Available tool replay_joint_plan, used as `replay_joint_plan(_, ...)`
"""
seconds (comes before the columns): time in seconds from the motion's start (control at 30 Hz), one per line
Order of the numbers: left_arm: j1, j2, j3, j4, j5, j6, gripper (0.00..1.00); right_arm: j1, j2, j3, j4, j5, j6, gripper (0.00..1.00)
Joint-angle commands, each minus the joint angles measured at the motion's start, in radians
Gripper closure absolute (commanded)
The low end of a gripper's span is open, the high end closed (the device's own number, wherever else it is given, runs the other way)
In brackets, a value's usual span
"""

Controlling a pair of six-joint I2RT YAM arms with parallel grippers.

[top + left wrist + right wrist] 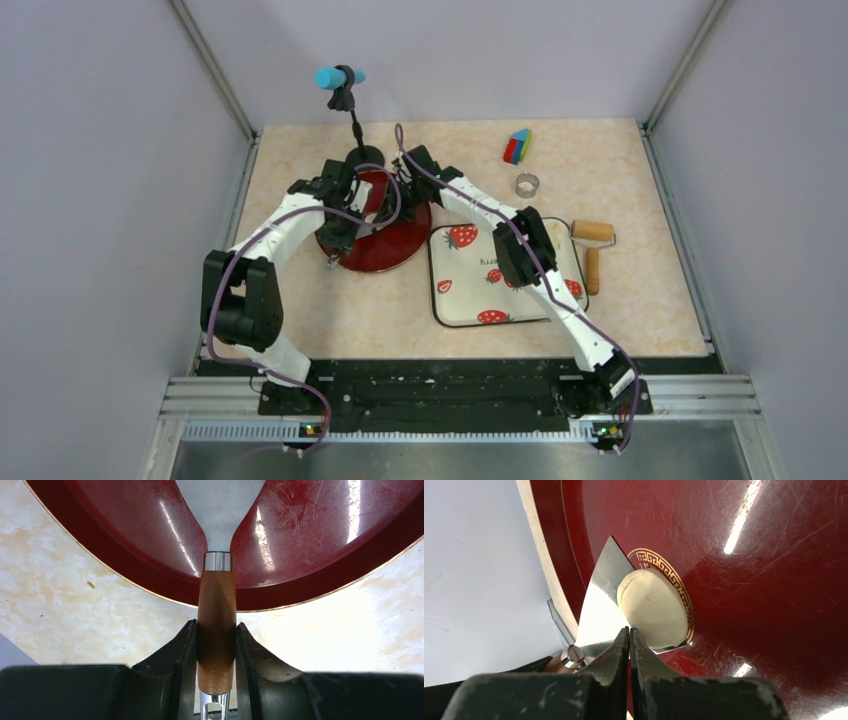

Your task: Roll out the dumpling wrappers from the dough

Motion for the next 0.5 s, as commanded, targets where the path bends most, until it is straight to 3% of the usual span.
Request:
replay_joint_plan(0.0,-0.005,-0.057,0.054,-0.059,-0.05,-0.013,1.0,0.009,0.048,0.037,-0.049,0.042,-0.04,1.0)
replay_joint_plan(0.47,-0.03,-0.233,-0.042,-0.096,-0.101,-0.054,1.0,0.004,0.022,0.054,-0.007,-0.003,-0.032,1.0)
